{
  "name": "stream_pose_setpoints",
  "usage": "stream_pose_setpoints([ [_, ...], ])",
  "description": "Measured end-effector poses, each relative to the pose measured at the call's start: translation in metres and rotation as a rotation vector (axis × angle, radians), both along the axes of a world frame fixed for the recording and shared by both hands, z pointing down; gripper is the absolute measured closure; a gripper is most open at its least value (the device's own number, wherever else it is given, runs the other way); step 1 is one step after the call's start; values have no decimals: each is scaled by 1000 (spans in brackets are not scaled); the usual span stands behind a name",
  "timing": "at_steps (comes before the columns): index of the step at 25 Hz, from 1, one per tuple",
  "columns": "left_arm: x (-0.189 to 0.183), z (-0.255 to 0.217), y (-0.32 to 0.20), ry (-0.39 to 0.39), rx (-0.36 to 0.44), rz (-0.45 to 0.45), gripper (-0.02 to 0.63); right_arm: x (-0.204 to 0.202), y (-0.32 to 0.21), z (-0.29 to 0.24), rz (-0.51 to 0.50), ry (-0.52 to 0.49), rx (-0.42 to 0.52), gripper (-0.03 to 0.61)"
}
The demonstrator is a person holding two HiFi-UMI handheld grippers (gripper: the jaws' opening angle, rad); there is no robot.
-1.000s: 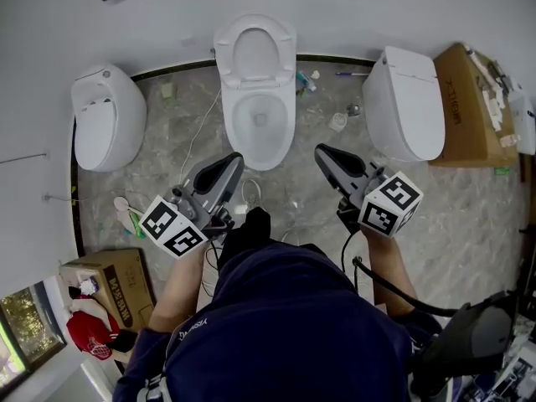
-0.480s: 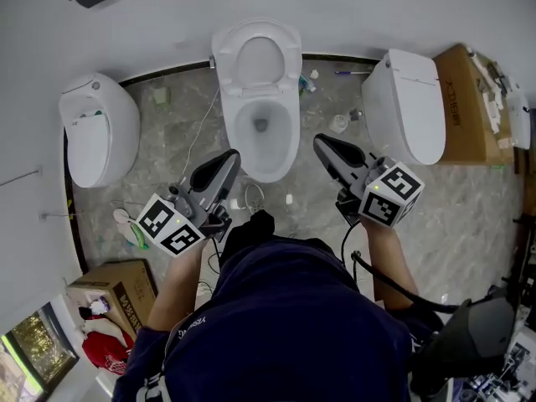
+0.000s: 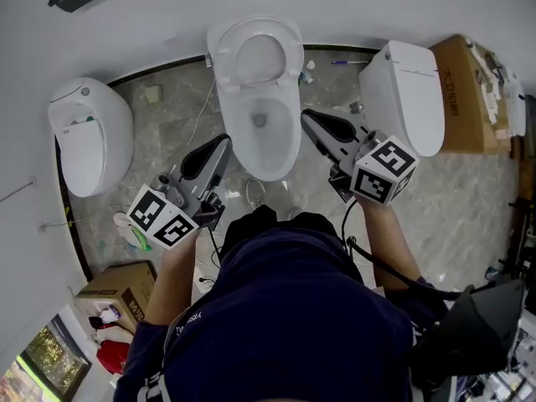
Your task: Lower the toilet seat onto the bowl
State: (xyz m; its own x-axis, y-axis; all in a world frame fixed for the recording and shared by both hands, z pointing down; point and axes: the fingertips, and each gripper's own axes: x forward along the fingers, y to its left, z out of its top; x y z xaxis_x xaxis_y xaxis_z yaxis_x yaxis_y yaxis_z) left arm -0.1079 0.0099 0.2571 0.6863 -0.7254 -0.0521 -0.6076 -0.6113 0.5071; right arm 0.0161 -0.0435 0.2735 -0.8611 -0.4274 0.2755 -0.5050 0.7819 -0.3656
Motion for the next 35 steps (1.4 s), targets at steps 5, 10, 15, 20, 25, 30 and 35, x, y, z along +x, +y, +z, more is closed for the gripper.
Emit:
stream_pose_setpoints([
  [5, -5, 3, -14, -6, -7, -10, 609, -8, -25, 8, -12, 19, 1, 571],
  [10, -4, 11, -28, -20, -19, -32, 609, -8, -53, 21, -25, 41, 12, 571],
  [15, 0, 21, -42, -36, -50, -79, 609, -7, -88, 39, -46, 71, 27, 571],
  [20, 6, 28, -51, -42, -84, -134, 611, -3, -121, 55, -63, 69, 35, 569],
  [25, 12, 33, -63, -63, -112, -182, 611, -2, -156, 72, -73, 80, 46, 569],
  [30, 20, 35, -66, -74, -129, -215, 609, 0, -186, 90, -74, 90, 49, 569],
  [35, 24, 43, -64, -78, -160, -246, 609, -1, -206, 107, -95, 99, 36, 569],
])
